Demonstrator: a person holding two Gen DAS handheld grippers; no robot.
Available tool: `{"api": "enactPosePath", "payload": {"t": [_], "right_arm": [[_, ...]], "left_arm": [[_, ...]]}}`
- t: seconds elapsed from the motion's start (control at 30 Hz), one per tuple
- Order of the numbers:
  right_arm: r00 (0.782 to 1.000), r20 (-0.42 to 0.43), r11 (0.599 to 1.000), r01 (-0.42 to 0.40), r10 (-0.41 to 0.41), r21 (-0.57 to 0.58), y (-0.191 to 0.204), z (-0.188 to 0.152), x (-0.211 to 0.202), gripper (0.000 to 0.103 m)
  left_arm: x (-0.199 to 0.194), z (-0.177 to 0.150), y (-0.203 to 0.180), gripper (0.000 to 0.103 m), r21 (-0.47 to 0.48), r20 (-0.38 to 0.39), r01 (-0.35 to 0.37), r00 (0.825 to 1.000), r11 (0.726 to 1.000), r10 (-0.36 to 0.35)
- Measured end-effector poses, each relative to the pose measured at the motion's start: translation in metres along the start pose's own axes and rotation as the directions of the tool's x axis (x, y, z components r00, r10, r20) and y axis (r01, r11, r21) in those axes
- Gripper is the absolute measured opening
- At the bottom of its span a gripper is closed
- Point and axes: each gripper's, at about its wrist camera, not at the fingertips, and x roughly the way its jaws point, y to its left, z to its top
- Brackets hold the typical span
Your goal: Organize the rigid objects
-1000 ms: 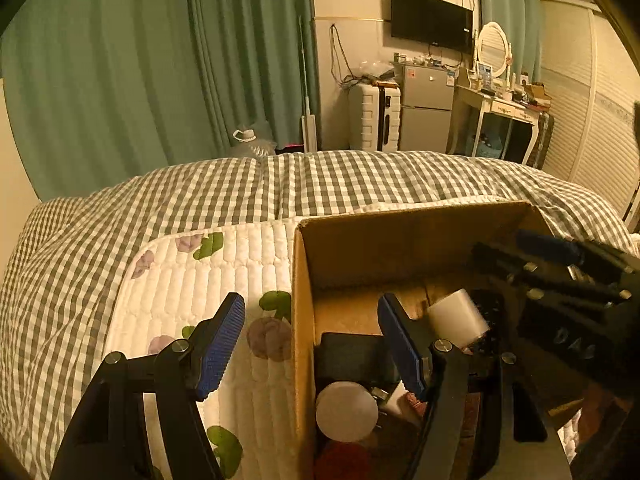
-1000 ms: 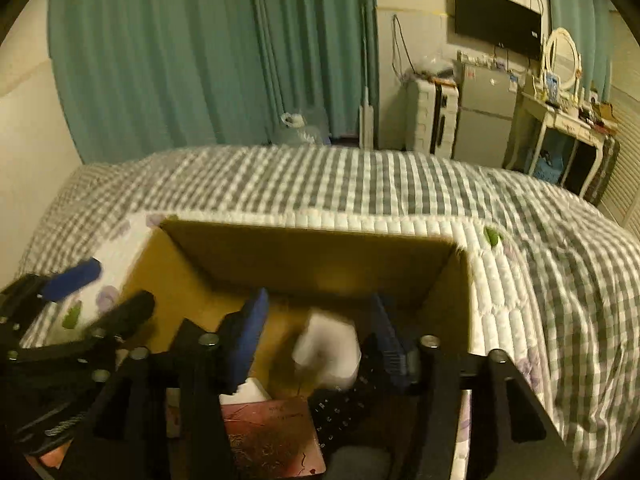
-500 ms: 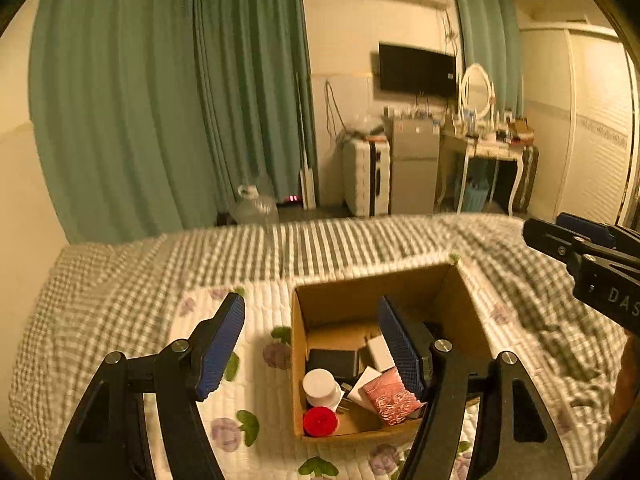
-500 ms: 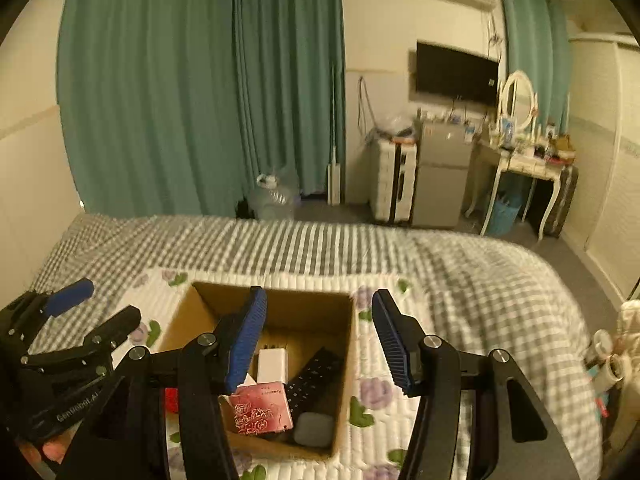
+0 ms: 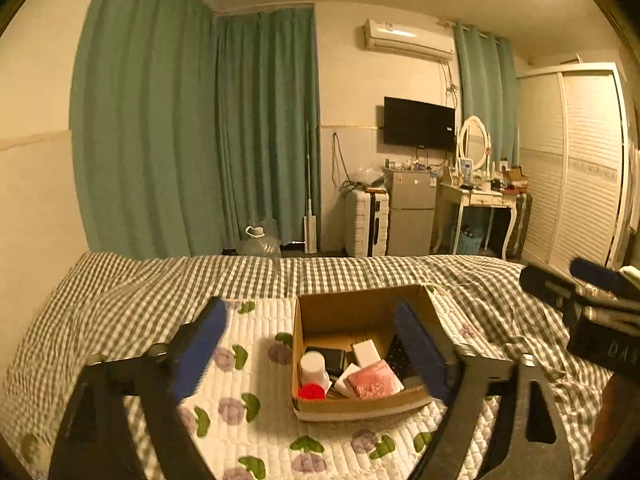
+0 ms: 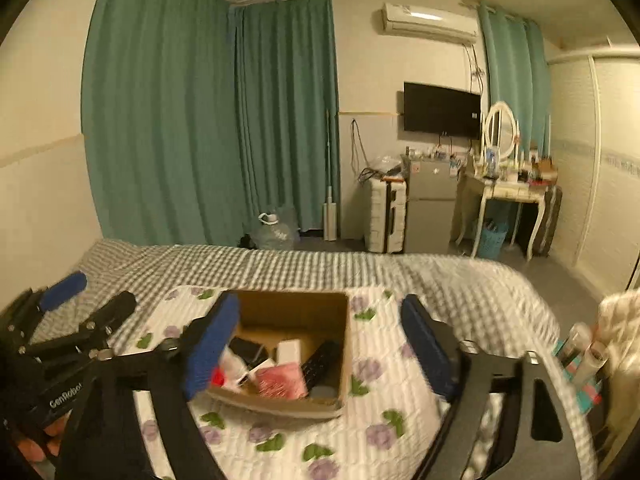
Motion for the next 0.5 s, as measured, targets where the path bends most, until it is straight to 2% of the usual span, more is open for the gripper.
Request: {"api": "enactPosePath", "payload": {"t": [0.03, 0.1, 0.2, 0.27, 0.5], "right_arm": [[1.0, 0.005, 1.0, 0.005, -0.005, 0.003, 0.0, -0.008, -0.001, 0.103], [0.999, 0.017, 0.999, 0.047, -0.047, 0.01, 0.001, -0.027, 0.002, 0.103], [0.999, 0.005, 0.999, 0.047, -0.047, 0.003, 0.002, -0.052, 0.015, 0.103], [0.997, 0.015, 0.997, 0.081, -0.081, -0.002, -0.002, -0.065, 0.021, 0.103], [0.998, 0.023, 0.999, 0.05, -0.051, 0.007, -0.009, -0.08, 0.033, 0.103]], "left_arm": [[0.0, -0.006, 0.0, 0.103, 0.006, 0.003, -0.005, 1.0, 1.0, 0.005], [0.002, -0.022, 0.0, 0.103, 0.017, 0.004, -0.029, 1.0, 0.999, 0.029], [0.01, -0.043, -0.001, 0.103, 0.015, -0.023, -0.046, 0.999, 0.999, 0.046], [0.013, -0.054, -0.004, 0.103, 0.011, -0.029, -0.04, 0.999, 0.999, 0.04], [0.011, -0.064, -0.005, 0.103, -0.003, -0.019, -0.043, 0.999, 0.999, 0.043]]}}
